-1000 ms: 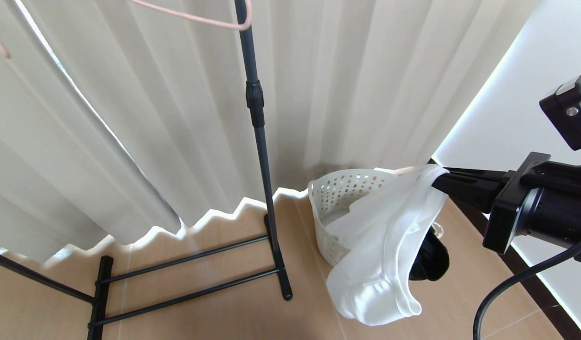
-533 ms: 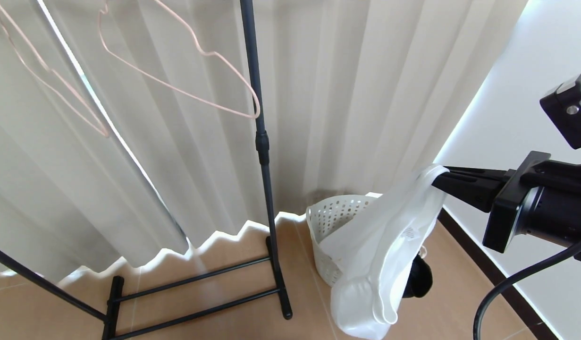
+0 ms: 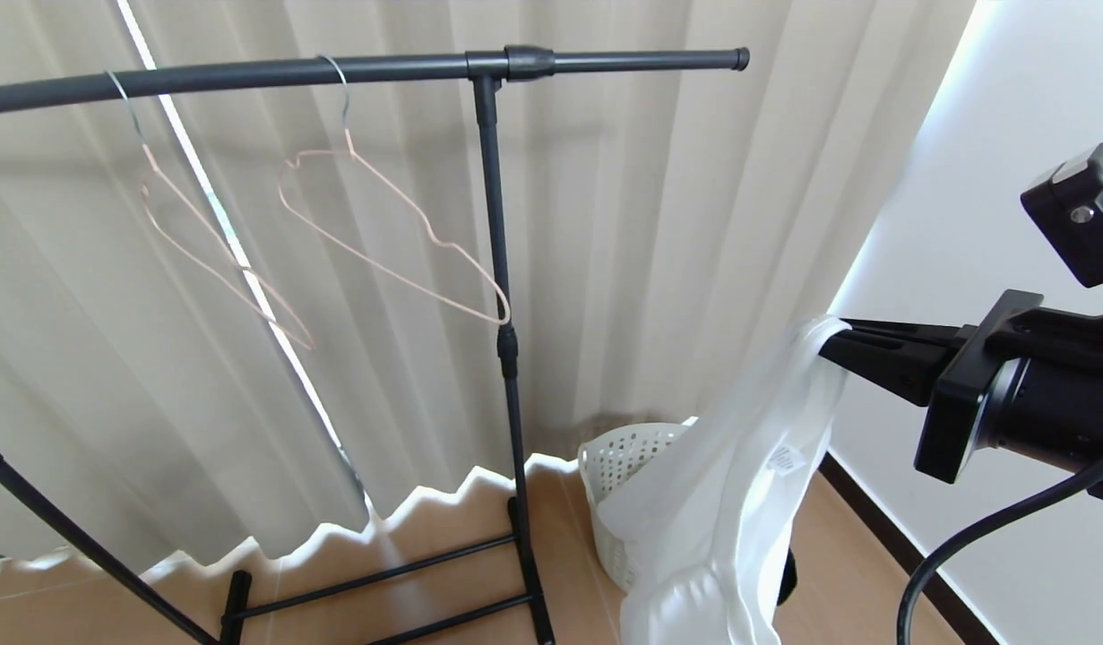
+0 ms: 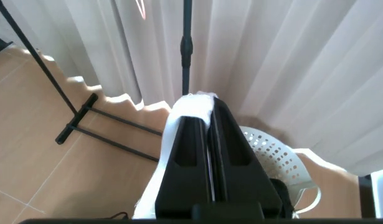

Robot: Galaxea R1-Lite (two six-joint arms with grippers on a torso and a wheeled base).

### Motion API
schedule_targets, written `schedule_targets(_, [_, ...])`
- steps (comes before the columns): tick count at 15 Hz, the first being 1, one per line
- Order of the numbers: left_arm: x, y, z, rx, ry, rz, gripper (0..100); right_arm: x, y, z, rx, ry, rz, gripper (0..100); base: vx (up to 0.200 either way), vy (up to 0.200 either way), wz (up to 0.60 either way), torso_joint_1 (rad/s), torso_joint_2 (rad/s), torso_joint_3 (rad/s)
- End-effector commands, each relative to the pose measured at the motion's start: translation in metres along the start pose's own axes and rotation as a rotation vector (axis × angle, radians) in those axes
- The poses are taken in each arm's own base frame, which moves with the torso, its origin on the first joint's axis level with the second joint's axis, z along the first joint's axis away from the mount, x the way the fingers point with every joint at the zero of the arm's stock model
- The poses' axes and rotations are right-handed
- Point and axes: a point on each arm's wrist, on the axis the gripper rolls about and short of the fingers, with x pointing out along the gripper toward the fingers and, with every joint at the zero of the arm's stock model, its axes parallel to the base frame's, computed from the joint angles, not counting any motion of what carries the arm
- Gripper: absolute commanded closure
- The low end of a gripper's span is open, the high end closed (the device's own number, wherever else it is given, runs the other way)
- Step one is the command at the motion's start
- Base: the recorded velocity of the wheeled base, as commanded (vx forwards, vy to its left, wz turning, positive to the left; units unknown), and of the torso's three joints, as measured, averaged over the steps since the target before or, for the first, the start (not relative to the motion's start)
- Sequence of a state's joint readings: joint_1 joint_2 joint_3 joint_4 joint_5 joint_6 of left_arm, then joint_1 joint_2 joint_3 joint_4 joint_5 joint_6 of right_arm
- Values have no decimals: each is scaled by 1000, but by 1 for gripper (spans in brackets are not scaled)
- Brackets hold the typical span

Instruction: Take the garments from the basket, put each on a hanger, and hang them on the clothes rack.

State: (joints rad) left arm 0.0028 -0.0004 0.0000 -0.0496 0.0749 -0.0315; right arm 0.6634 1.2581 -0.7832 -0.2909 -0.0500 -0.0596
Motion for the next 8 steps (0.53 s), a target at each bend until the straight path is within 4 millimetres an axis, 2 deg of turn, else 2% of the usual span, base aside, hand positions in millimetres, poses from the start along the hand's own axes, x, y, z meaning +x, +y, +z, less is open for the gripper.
schedule_targets(1, [0, 0, 0, 1, -1, 1, 0, 2, 0, -1, 0, 6, -1, 100, 0, 0, 0, 222, -554, -163])
schedule_targets(8, [0, 0, 0, 2, -1, -1, 0, 2, 0, -1, 0, 6, -1, 100, 0, 0, 0, 252, -583, -305])
